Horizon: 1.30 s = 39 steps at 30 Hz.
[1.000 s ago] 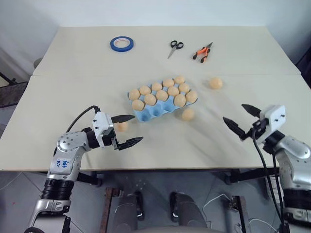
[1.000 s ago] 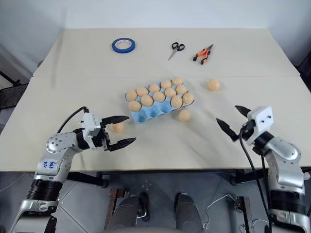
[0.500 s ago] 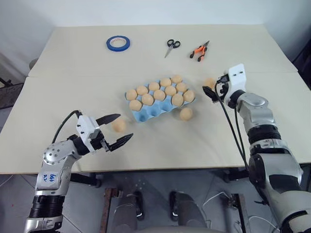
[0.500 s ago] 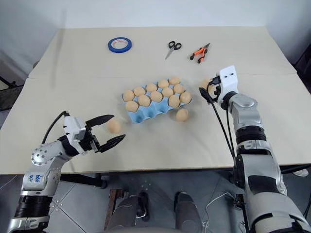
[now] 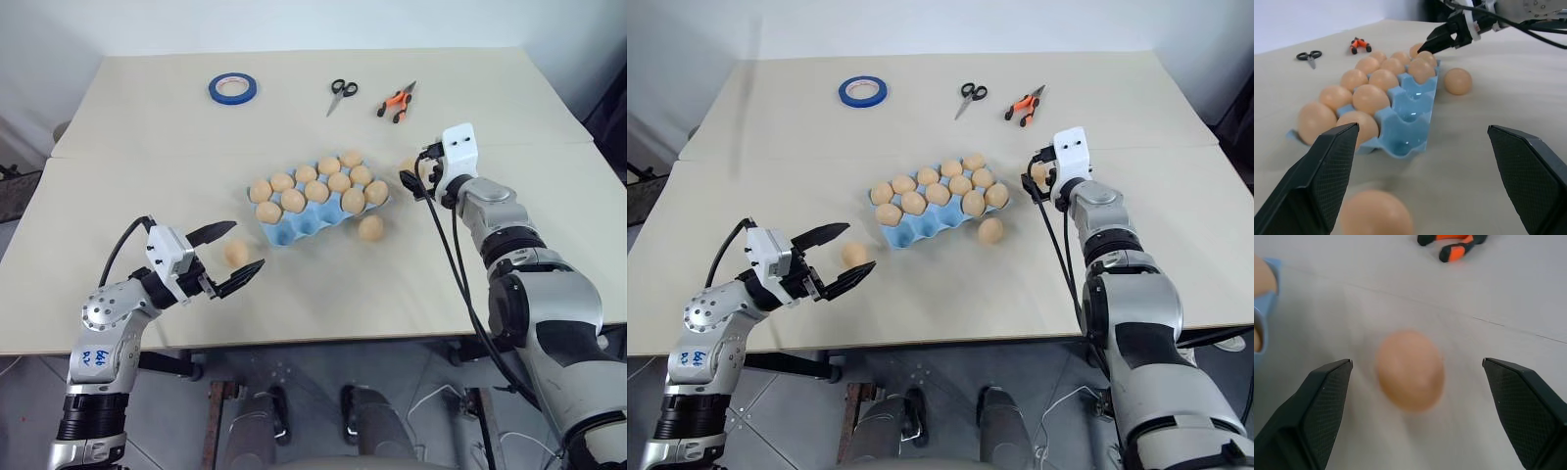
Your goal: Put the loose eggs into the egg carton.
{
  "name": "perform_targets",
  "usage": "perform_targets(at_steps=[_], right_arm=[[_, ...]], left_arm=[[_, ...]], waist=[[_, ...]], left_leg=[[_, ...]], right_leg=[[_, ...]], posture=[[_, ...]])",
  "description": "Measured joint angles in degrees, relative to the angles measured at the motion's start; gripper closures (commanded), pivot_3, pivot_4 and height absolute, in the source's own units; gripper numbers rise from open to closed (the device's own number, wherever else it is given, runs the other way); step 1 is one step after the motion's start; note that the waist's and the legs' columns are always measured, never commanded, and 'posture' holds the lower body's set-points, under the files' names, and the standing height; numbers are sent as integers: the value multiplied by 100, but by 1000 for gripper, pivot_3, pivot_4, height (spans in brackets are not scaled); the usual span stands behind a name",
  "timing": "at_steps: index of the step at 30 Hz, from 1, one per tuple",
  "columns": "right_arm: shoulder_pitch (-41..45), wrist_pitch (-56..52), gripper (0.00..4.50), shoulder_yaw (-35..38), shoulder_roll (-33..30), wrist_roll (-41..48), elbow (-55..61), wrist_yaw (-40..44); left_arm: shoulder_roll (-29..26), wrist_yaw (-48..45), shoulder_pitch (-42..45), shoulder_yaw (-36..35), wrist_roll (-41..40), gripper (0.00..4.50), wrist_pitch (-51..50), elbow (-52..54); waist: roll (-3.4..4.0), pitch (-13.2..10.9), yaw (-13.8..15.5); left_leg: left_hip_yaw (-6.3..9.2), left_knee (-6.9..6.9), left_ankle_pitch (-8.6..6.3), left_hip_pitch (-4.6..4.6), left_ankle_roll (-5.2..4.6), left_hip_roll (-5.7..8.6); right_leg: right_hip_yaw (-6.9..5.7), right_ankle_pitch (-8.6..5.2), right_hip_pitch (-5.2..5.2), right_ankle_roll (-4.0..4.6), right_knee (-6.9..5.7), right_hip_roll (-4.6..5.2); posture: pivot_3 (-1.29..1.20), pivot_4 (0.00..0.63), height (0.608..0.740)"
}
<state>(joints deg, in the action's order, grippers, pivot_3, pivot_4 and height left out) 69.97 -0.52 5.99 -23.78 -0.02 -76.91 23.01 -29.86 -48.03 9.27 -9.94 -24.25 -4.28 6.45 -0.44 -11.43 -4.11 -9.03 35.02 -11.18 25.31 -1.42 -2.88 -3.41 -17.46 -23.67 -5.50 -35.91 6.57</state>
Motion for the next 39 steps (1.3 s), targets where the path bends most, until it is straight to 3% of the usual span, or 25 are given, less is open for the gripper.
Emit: perform_targets(at_steps=[15,18,23,26,33,39], right_arm=[[180,-342,40,172,454,-116,-127,-48],[180,-340,612,170,500,-184,-127,-37],[180,-340,2372,181,583,-223,-137,-65],[180,-337,3020,182,605,-228,-139,-78],[190,-187,3152,126,637,-322,-139,44],[736,18,3152,218,540,-90,70,1160]], left_arm=[[-28,-2,62,-22,0,0,-50,-1],[-54,9,57,-37,0,0,-71,3],[-106,51,32,-82,0,0,-92,80],[-176,94,-15,-123,0,0,-96,206],[-180,193,-95,-146,-1,0,-96,233],[-305,217,-401,-445,-83,0,-144,438]], waist=[[0,0,-77],[0,0,-77],[0,0,-77],[0,0,-81],[0,0,-83],[3,-2,-100]], left_leg=[[-1,0,2,-1,2,-1],[-1,0,2,-1,2,-1],[-1,-1,2,-1,3,-1],[-1,-3,2,-1,4,-1],[-2,-3,1,-1,4,-1],[-11,-18,0,-2,5,-6]], right_leg=[[1,0,0,0,-6,-3],[1,0,0,0,-5,-2],[2,0,-1,0,-5,-2],[3,0,-1,0,-5,-3],[4,0,-2,0,-5,-2],[11,-2,-12,3,-3,-8]], posture=[[0,150,740],[0,150,740],[0,150,740],[0,150,740],[0,150,740],[0,150,740]])
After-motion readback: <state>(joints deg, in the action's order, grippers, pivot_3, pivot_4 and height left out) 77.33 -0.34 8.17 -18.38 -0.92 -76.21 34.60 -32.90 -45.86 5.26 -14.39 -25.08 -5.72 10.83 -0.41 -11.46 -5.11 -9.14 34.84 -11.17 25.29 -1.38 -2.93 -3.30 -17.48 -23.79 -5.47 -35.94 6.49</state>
